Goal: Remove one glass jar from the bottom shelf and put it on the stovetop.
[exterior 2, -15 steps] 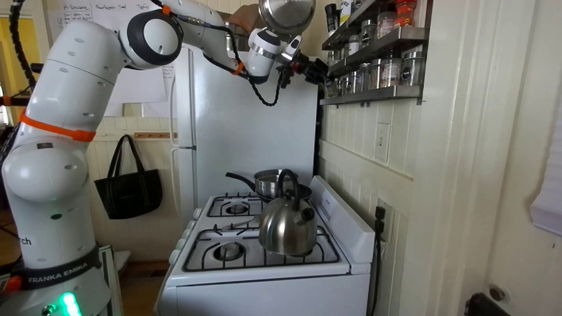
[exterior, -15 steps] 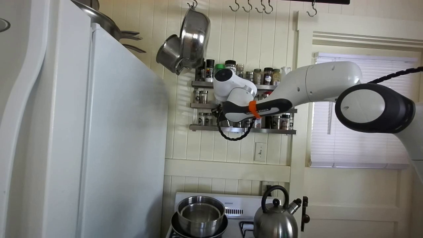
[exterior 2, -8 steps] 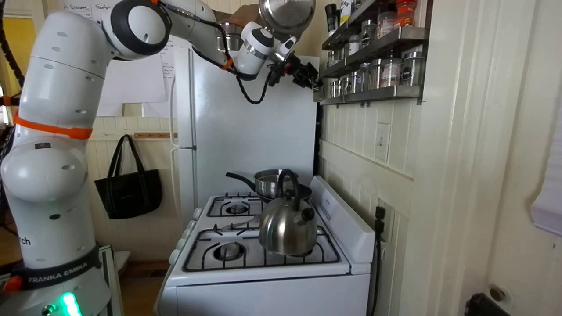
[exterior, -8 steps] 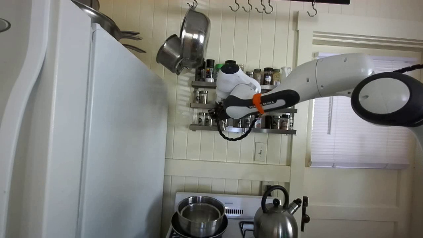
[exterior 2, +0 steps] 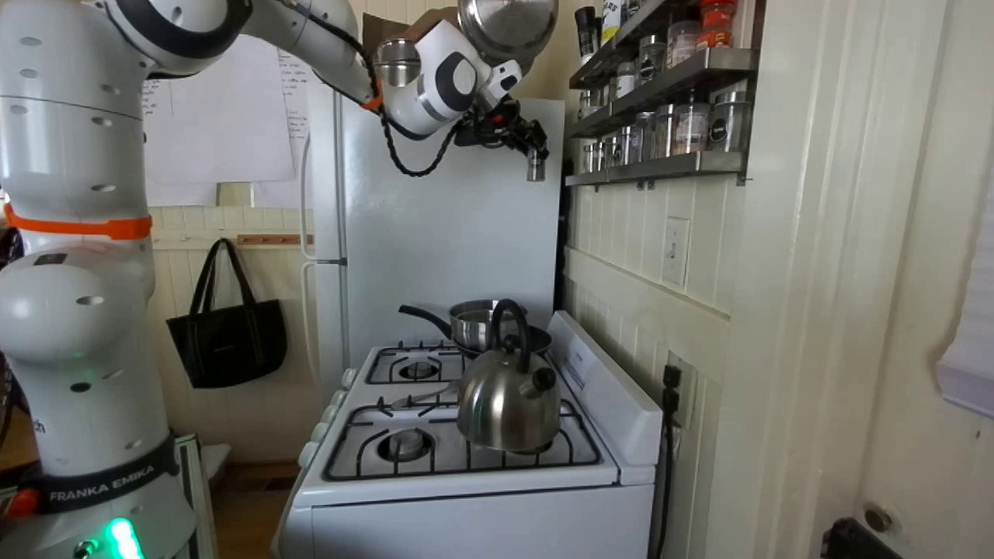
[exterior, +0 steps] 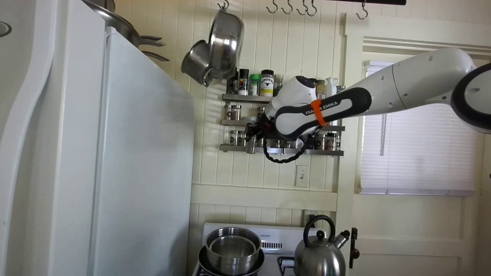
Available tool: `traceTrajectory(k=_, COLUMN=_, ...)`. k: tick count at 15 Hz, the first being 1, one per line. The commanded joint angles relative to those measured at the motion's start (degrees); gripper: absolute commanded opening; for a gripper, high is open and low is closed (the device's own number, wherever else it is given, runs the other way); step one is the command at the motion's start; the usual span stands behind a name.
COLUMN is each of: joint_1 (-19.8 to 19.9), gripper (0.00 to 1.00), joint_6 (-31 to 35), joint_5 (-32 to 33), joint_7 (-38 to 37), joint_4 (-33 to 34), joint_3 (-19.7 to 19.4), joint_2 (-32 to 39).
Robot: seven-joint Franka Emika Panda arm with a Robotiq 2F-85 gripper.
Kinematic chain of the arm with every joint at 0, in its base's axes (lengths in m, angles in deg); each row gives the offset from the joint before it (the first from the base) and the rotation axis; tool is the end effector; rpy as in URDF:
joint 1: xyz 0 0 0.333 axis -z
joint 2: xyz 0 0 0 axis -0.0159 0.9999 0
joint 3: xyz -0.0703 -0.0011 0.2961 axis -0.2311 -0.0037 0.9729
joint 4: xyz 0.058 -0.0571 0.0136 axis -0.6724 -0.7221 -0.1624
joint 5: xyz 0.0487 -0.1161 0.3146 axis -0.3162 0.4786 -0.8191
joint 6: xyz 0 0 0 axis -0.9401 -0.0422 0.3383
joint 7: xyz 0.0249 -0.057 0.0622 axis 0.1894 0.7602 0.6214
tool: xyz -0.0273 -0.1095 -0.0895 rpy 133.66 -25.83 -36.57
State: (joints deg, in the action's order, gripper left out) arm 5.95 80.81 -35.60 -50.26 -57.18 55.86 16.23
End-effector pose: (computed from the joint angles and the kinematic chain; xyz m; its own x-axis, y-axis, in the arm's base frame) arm 0.6003 0.0707 0.6264 0.5520 -0.0135 0.8337 -0.0158 -0.9999 -0.0057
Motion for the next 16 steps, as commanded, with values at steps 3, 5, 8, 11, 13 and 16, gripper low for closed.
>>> traceTrajectory(k=3, joint_1=-2.39, gripper=0.23, joint_6=10.10, joint_5=-24.76, joint_7=13.96, joint_4=-17.23, joint_3=5.12, joint_2=-7.58)
traceTrajectory(k=5, joint_1=-8.53, gripper=0.23, joint_6=8.40, joint_5=-33.50, joint_7=18.53, joint_4=-18.87, joint_3=2.88, joint_2=-8.54)
traceTrajectory(k=8, joint_1=-15.71, gripper=0.23, joint_6=-2.13, joint_5=-47.13, joint_7=27.33, joint_4=-21.56, joint_3=-2.79, joint_2=-13.39)
traceTrajectory(k=11, joint_1=-11.27, gripper=0.23, joint_6=-11.41, joint_5=-40.76, joint_7=25.78, joint_4=-29.46, joint_3=-5.49, joint_2=-19.39)
traceTrajectory(k=13, joint_1=-13.60, gripper=0.48, joint_6=-8.62, joint_5=-43.25, joint_7=26.76, joint_4=-24.36, joint_3=-5.61, joint_2=-15.00)
traceTrajectory(k=16, joint_1=-14.07, gripper=0.48, joint_6=-8.57, joint_5=-43.31, joint_7=26.90, joint_4=-23.67, joint_3=-5.72, joint_2=-14.72)
